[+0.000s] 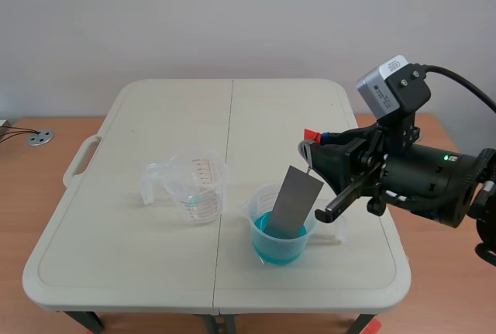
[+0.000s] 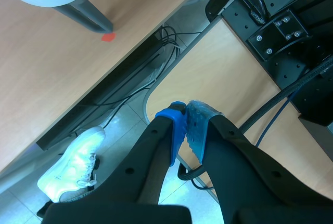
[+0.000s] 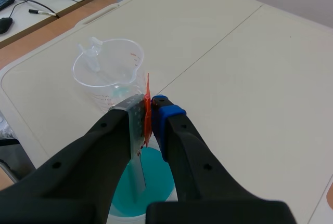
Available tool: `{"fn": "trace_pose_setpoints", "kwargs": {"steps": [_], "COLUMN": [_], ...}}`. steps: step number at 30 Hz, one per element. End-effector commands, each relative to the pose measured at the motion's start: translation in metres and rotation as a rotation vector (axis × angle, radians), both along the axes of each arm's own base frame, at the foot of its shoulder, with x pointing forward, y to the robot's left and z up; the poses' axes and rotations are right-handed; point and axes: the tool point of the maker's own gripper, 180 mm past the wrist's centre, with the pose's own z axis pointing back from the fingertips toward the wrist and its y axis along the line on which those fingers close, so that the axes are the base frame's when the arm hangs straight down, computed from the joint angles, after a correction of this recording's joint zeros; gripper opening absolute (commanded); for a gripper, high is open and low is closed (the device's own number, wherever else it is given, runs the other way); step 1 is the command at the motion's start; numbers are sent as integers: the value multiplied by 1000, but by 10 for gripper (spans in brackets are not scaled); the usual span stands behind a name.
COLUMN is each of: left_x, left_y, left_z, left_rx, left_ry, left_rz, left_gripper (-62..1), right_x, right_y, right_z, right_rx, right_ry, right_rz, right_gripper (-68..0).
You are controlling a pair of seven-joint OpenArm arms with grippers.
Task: Hold the metal plate by the orange handle, dip it into the blue solution, take it out and point at it, then put the plate back in the beaker on the left.
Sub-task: 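Hold the plate still in the solution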
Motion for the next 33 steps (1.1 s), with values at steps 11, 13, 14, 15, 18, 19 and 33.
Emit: {"fn": "trace_pose_setpoints", "kwargs": {"steps": [11, 13, 14, 15, 18, 19, 33], "left_x": [4, 4, 4, 4, 4, 4, 5], "left_y": [-5, -5, -5, -5, -5, -5, -5], "left_z": [4, 4, 4, 4, 4, 4, 4], "left_rx": [-24, -24, -24, -24, -24, -24, -27], "left_ry": [-15, -15, -15, -15, -15, -15, -20], "left_rz": [0, 0, 0, 0, 0, 0, 0], "left_gripper": [-578, -578, -578, -578, -578, -578, -578], "right_x": [1, 1, 1, 1, 1, 1, -5], "right_y": [0, 0, 0, 1, 3, 3, 19], "right_z": [5, 7, 7, 9, 14, 16, 51], "right_rx": [16, 21, 21, 21, 22, 21, 14], "right_ry": [-12, -14, -16, -19, -35, -40, -99], "right_rz": [2, 3, 4, 5, 10, 13, 74], "right_gripper": [-660, -660, -660, -660, -660, -660, -660]}}
